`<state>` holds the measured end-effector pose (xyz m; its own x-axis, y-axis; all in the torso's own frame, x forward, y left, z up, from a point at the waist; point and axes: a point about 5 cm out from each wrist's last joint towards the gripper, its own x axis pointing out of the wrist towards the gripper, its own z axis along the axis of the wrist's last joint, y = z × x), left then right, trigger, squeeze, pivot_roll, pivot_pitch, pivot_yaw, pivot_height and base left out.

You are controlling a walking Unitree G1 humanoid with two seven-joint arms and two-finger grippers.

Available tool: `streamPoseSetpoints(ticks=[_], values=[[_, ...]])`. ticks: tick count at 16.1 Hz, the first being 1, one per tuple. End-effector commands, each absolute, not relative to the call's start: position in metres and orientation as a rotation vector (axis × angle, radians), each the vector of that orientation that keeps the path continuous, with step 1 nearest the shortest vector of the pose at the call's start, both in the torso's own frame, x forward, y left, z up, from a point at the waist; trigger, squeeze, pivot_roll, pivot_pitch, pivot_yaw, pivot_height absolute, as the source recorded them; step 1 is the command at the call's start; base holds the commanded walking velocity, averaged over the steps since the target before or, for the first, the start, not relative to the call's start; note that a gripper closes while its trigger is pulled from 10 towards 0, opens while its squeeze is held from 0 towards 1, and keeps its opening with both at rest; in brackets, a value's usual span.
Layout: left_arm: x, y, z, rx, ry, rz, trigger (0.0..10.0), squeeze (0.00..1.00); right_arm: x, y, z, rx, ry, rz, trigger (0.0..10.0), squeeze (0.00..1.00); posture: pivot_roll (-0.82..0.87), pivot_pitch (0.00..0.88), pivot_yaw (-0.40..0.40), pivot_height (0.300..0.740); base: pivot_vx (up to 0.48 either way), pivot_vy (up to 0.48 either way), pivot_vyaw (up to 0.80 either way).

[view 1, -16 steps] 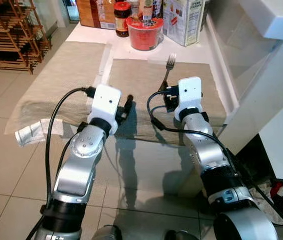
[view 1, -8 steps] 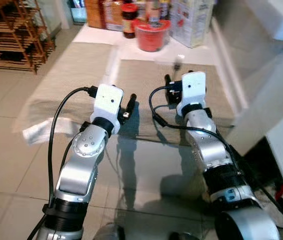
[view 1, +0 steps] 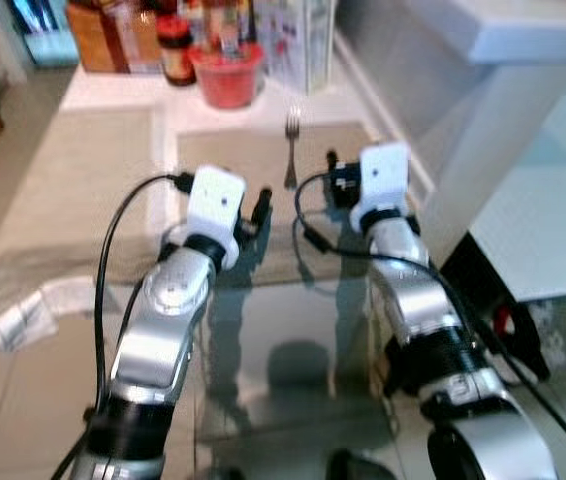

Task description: Setting the table

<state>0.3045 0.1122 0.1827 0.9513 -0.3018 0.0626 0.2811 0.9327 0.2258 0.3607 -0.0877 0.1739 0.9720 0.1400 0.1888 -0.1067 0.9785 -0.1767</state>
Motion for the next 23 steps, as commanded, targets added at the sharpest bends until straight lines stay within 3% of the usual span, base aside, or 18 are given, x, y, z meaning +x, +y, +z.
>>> streamPoseSetpoints(ticks=[1,4,12,18,23], values=[[0.306,0.112,0.184,0.221,-0.102,-0.294,10.0,0.00,0.361,-0.085,0.176,-0.169,-0.213,0.133,10.0,0.00,0.10,0.064,-0.002,0.740,0.000,0.000,0.00],[0.308,0.110,0.185,0.224,-0.106,-0.298,10.0,0.00,0.361,-0.086,0.177,-0.171,-0.219,0.133,10.0,0.00,0.10,0.063,-0.001,0.740,0.000,0.000,0.00],[0.308,0.108,0.186,0.225,-0.106,-0.310,10.0,0.00,0.360,-0.086,0.177,-0.157,-0.230,0.137,10.0,0.00,0.10,0.069,0.001,0.740,0.195,0.381,0.00],[0.308,0.109,0.185,0.218,-0.103,-0.298,10.0,0.00,0.363,-0.090,0.173,-0.168,-0.200,0.119,10.0,0.00,0.10,0.076,0.001,0.740,0.058,0.054,-0.64],[0.304,0.111,0.182,0.225,-0.092,-0.310,10.0,0.00,0.381,-0.121,0.191,-0.145,-0.201,0.010,10.0,0.00,0.11,0.079,0.005,0.740,0.000,0.000,0.00]])
